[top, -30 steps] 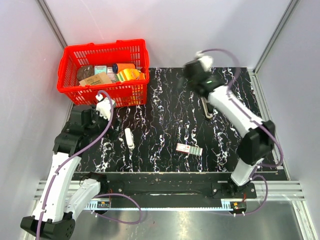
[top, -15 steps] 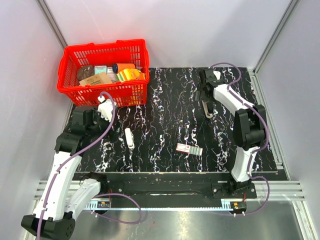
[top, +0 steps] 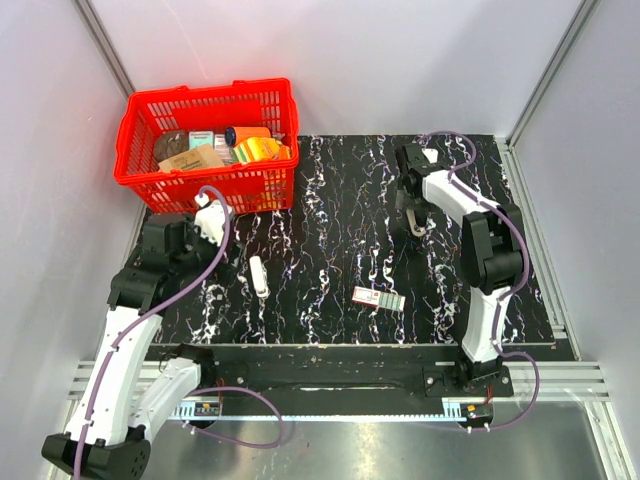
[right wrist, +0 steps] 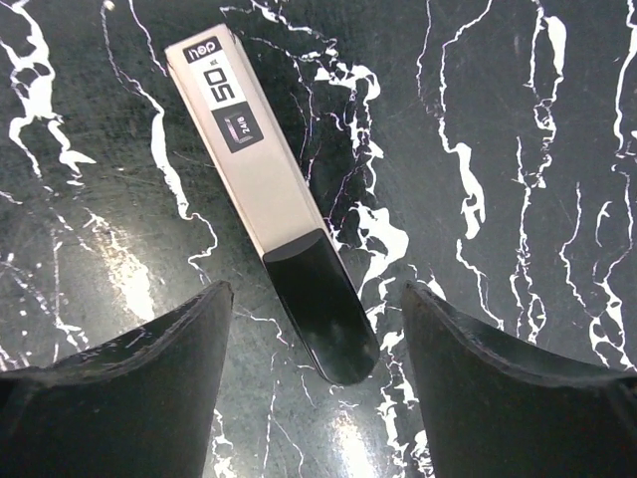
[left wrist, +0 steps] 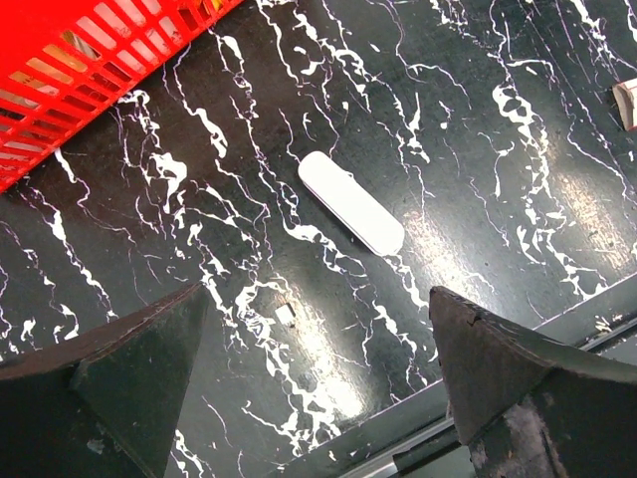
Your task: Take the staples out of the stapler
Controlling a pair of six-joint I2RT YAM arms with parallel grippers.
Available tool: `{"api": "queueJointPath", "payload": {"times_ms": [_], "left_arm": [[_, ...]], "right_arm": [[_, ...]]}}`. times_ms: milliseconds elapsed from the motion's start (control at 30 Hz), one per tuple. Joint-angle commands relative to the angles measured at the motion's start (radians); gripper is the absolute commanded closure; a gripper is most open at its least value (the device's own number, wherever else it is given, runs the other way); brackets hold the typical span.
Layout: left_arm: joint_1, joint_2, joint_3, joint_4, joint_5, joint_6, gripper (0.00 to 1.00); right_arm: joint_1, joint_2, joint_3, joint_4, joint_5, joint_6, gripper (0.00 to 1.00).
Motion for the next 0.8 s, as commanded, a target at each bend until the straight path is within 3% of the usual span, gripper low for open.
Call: {"api": "queueJointPath", "payload": {"times_ms": [0,333,467,633,767], "left_arm": [[0.003,0.008,0.048,-0.01,-0.009,0.024,0.01],[0.003,0.033,0.049,-0.029,0.025,0.031,0.01],[-0.003,0.072,0.06,-0.039,0.054,0.054,0.03],[-0.043,0.102,0.079,-0.029,0.077,0.033,0.02],[-0.095,0.122,0.074,-0.004,0.103,0.027,0.01]], "right_arm": [[0.002,0.035,0.005,0.023,-0.002,0.016,0.29],[0.002,-0.002,-0.054,0.069,-0.053,0.048,0.68],[0.004,-0.014,-0.068,0.066,-0.131,0.088,0.89],[0.086,-0.101,-0.1,0.081,-0.178,0.142,0.99],[0.143,-0.206,-0.143,0.124,-0.278,0.241,1.0]]}}
